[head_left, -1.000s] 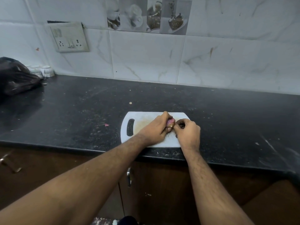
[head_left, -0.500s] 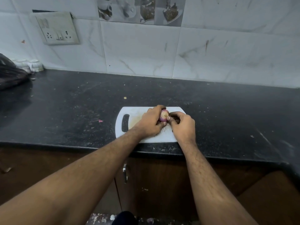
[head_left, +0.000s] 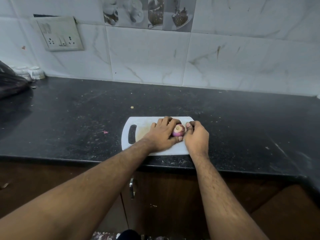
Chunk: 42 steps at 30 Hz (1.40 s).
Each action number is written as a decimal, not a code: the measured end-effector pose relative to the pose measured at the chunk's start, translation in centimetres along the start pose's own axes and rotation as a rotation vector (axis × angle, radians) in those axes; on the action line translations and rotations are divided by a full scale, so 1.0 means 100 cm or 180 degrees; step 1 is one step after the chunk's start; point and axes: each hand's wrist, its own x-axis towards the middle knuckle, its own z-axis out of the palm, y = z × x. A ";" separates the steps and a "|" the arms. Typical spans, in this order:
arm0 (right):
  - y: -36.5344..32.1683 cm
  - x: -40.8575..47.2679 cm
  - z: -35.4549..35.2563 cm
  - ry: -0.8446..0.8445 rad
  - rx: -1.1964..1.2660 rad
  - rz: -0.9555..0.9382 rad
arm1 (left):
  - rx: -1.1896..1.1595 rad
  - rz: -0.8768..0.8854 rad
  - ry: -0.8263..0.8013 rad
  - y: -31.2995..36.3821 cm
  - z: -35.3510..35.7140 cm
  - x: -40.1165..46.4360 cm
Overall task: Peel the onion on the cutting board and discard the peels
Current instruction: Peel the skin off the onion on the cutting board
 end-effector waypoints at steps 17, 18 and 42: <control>0.005 -0.002 -0.002 -0.0079 0.0470 -0.0326 | -0.0425 -0.0010 -0.0066 -0.002 -0.002 -0.001; 0.004 -0.002 -0.001 -0.0029 0.0394 -0.0351 | -0.0427 0.0028 -0.0046 -0.002 -0.002 -0.001; -0.002 0.003 0.010 0.0119 -0.0709 0.0131 | -0.0292 0.0213 0.0044 0.001 -0.002 -0.003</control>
